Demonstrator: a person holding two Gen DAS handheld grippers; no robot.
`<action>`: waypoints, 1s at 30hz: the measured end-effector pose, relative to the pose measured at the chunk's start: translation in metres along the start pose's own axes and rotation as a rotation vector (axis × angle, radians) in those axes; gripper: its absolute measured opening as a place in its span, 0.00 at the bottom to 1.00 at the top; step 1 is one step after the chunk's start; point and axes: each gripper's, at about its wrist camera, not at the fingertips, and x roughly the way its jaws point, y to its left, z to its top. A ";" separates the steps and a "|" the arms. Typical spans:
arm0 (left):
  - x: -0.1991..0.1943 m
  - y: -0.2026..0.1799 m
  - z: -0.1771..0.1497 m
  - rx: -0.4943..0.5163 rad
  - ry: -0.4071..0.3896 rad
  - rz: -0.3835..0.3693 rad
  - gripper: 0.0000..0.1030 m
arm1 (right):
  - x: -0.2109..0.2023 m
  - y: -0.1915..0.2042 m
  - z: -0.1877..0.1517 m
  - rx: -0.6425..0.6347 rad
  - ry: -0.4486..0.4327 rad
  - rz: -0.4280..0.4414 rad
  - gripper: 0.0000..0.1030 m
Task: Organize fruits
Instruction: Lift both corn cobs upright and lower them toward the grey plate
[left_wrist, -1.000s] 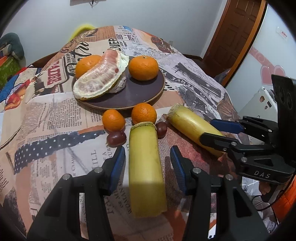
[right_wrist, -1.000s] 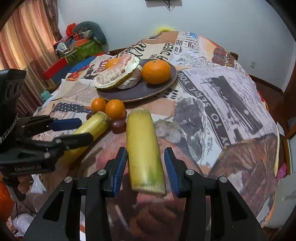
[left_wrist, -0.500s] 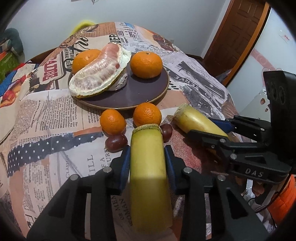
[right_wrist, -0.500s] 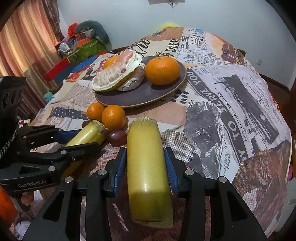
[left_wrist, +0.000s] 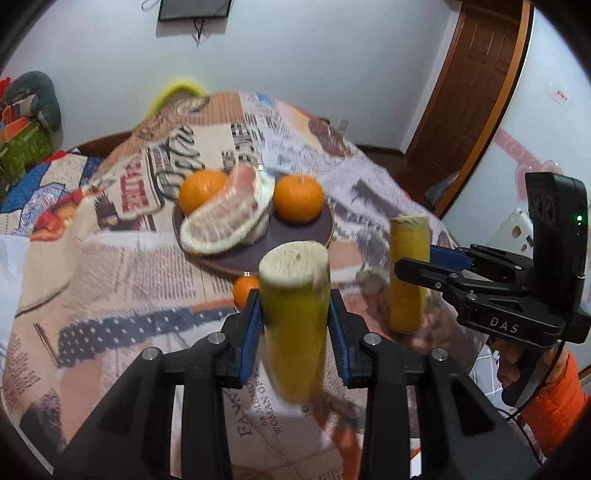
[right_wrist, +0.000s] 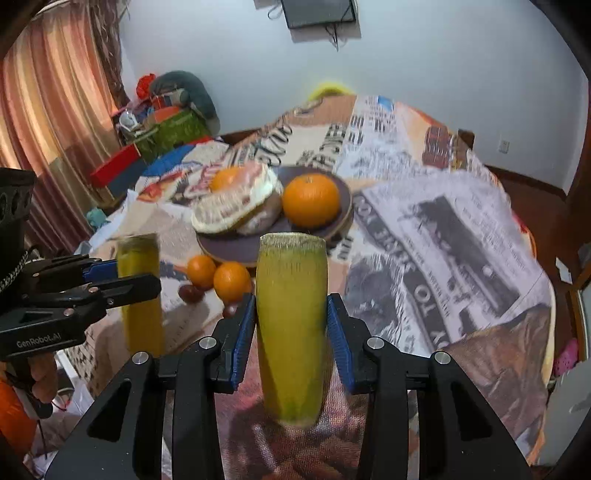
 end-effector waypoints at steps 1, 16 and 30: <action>-0.003 -0.001 0.003 0.004 -0.012 0.002 0.33 | -0.004 0.000 0.003 -0.001 -0.014 0.000 0.35; -0.005 0.014 0.047 -0.025 -0.103 0.022 0.33 | -0.006 0.001 0.040 -0.003 -0.106 0.003 0.35; 0.038 0.031 0.055 -0.015 -0.029 0.017 0.33 | 0.030 0.006 0.061 -0.023 -0.094 0.046 0.35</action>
